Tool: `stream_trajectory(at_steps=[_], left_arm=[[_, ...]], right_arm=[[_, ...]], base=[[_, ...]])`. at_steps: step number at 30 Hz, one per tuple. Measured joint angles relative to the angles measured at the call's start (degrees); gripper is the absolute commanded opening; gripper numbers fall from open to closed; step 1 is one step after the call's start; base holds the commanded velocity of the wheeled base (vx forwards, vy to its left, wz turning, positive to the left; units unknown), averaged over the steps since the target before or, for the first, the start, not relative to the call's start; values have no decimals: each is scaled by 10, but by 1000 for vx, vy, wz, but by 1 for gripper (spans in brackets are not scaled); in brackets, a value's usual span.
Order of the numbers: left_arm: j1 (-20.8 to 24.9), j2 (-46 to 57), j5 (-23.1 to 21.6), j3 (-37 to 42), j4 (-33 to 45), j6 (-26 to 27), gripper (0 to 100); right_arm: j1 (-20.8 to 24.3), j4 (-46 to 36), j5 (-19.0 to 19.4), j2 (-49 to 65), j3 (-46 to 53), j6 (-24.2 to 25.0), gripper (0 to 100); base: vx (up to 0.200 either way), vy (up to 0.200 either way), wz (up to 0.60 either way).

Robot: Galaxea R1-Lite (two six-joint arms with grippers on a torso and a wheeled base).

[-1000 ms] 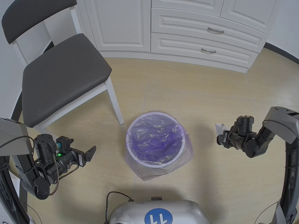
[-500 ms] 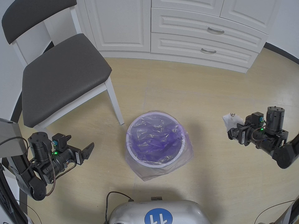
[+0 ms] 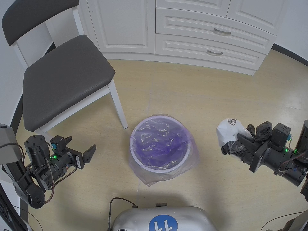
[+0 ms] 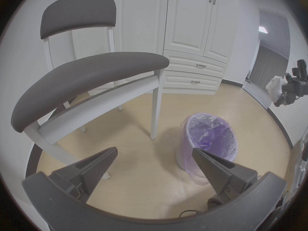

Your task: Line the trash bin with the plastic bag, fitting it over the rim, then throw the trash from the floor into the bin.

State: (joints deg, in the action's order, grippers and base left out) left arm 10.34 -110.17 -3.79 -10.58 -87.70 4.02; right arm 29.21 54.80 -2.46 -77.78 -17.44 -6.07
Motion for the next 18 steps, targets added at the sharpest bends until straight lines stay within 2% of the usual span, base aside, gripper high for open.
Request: stream_trajectory(at_steps=[6,15,18], left_arm=[[4,13,0,3,0,0,100],[14,36,0,7,0,-2,100],[17,45,2,7,0,-1,100]], right_arm=[[66,-73,-15,33,-29,98,0],[118,-364,-88,24,-223,300,0],[127,-412,-105,-5,-274,335,0]], base=[[0,0,0],[0,0,0],[0,0,0]])
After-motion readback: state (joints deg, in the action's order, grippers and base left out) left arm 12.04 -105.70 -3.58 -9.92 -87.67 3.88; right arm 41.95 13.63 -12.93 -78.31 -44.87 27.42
